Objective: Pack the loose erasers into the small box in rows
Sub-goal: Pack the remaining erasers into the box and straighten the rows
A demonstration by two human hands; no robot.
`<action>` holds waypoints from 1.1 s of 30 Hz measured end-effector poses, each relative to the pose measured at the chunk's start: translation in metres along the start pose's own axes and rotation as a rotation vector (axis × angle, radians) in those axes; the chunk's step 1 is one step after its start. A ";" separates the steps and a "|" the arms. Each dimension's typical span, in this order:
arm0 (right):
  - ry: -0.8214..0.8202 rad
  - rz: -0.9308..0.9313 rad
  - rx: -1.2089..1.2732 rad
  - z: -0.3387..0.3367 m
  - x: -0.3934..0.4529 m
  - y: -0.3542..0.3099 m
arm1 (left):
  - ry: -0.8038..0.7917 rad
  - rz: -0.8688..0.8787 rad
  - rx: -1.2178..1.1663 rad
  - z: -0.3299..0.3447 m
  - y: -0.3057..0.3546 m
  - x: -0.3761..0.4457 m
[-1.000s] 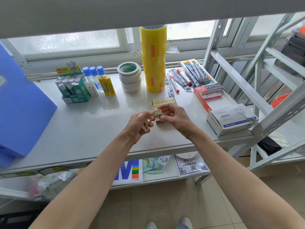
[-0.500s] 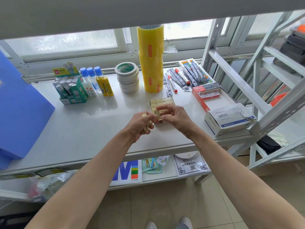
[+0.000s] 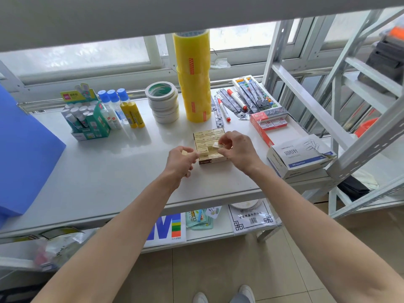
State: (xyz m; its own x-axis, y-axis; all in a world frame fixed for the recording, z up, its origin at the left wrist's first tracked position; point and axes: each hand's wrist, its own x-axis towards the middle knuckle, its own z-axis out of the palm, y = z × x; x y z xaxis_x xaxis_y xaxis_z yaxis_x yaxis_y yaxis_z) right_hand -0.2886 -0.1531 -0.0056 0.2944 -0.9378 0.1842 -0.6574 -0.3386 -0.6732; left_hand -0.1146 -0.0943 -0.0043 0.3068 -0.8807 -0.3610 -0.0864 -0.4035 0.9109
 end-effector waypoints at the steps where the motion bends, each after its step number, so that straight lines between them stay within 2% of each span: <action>1: -0.040 -0.021 -0.025 -0.001 0.003 0.000 | -0.003 0.009 0.033 0.001 -0.001 0.002; 6: -0.197 -0.092 -0.084 0.001 0.014 -0.001 | 0.032 0.060 0.219 0.009 -0.007 0.011; 10: -0.195 -0.070 -0.080 0.002 0.016 0.002 | 0.060 0.065 0.280 0.010 -0.010 0.016; 22: -0.181 -0.082 -0.123 0.006 0.015 -0.001 | -0.009 0.061 0.295 0.004 -0.005 0.012; 25: -0.116 -0.084 -0.089 0.010 0.011 -0.006 | 0.053 0.035 0.138 -0.001 -0.003 0.006; 28: -0.064 -0.088 0.035 0.013 0.002 -0.020 | -0.086 -0.095 -0.251 -0.011 0.000 -0.005; 30: -0.123 -0.079 0.161 0.015 -0.003 -0.033 | -0.205 -0.185 -0.465 -0.018 -0.001 -0.011; 33: -0.254 -0.083 0.282 0.019 -0.010 -0.047 | -0.292 -0.222 -0.584 -0.023 -0.002 -0.016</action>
State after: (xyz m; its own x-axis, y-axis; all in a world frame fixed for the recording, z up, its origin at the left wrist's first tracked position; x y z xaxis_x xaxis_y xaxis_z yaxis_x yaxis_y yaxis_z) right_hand -0.2481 -0.1263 0.0106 0.5243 -0.8471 0.0863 -0.4182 -0.3445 -0.8405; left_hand -0.0977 -0.0736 0.0041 -0.0172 -0.8567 -0.5155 0.4990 -0.4541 0.7381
